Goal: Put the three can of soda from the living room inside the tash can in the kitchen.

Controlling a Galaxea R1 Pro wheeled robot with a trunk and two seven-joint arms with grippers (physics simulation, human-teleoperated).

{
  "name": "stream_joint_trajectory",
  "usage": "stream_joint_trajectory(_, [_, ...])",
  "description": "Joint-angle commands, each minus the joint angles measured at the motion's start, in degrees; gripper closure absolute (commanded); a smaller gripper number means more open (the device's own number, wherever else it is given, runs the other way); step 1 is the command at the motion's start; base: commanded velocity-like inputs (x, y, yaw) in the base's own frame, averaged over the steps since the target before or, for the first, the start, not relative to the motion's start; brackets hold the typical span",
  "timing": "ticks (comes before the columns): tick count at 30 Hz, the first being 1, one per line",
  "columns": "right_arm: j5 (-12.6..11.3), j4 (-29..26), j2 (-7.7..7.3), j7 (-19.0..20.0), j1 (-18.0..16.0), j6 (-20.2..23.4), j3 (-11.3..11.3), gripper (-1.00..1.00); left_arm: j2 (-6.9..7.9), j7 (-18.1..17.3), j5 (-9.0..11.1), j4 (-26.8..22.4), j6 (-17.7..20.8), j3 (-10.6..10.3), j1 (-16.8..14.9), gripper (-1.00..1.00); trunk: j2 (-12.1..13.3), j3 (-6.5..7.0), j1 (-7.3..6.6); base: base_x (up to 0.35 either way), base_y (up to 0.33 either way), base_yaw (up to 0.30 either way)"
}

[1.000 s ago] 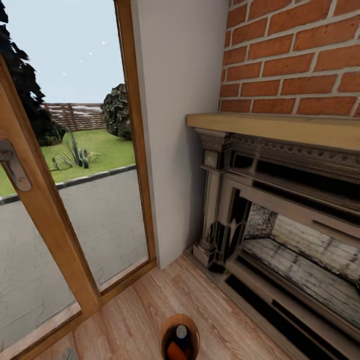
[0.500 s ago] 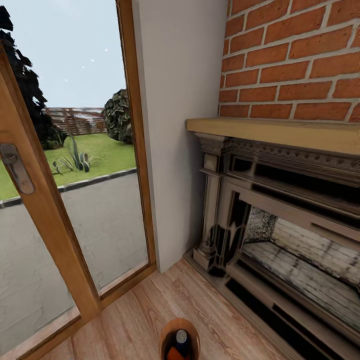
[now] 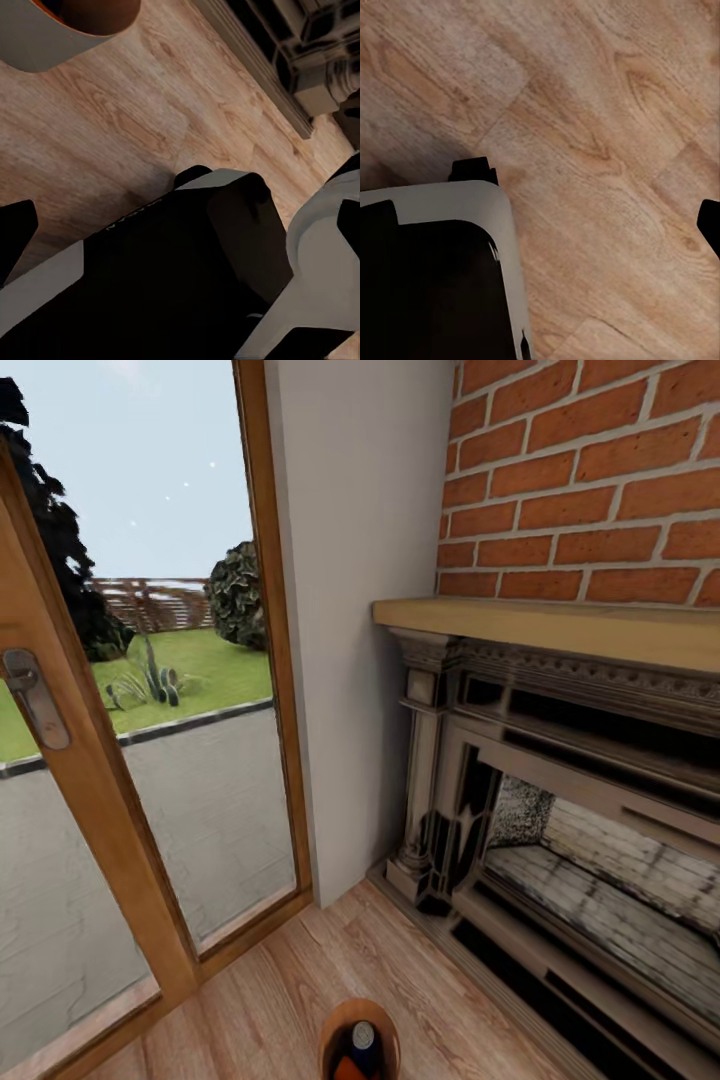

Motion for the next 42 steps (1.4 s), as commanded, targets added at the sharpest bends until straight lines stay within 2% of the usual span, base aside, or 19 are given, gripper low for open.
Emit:
stream_joint_trajectory(1, [0.0,0.0,0.0,0.0,0.0,0.0,0.0,-1.0,-0.01,0.26,0.0,0.0,0.0,0.07,0.23,-1.0,0.0,0.0,0.0,0.0,0.0,0.0])
stream_joint_trajectory(7, [0.0,0.0,0.06,-0.1,0.0,0.0,0.0,-1.0,-0.04,8.36,-0.84,0.0,0.04,0.01,2.49,-1.0,0.0,0.01,0.0,0.0,0.0,0.0])
stream_joint_trajectory(13, [0.0,0.0,0.08,-0.23,0.0,-0.07,0.0,-1.0,-0.49,12.57,-4.27,0.01,0.15,-0.03,4.41,-1.0,0.0,0.01,0.0,0.0,0.0,0.0])
stream_joint_trajectory(19, [0.12,-0.02,0.09,-0.34,0.0,-0.13,0.15,-1.0,-0.78,13.4,-5.23,-0.03,0.23,-0.04,6.27,-1.0,0.0,0.01,0.0,0.0,0.0,0.0])
stream_joint_trajectory(30, [0.2,0.08,0.62,-0.83,0.0,0.13,0.29,-1.0,-0.89,13.52,-5.24,-0.14,0.13,-0.1,6.67,-1.0,0.0,0.01,0.0,0.0,0.0,0.0])
stream_joint_trajectory(38, [0.18,0.09,0.7,-0.86,0.0,0.17,0.27,-1.0,-2.24,13.52,-5.14,-0.24,0.01,-0.16,6.68,-1.0,0.0,0.01,0.0,0.0,0.0,0.0])
stream_joint_trajectory(39, [0.18,0.09,0.7,-0.87,0.0,0.17,0.27,-1.0,-2.98,13.52,-5.14,-0.26,0.01,-0.14,6.68,-1.0,0.0,0.01,0.0,0.0,0.0,0.0])
stream_joint_trajectory(42, [0.18,0.09,0.7,-0.87,0.0,0.17,0.27,-1.0,-3.92,13.52,-5.14,-0.26,0.0,-0.13,6.68,-1.0,0.0,0.01,0.0,0.0,0.0,0.0])
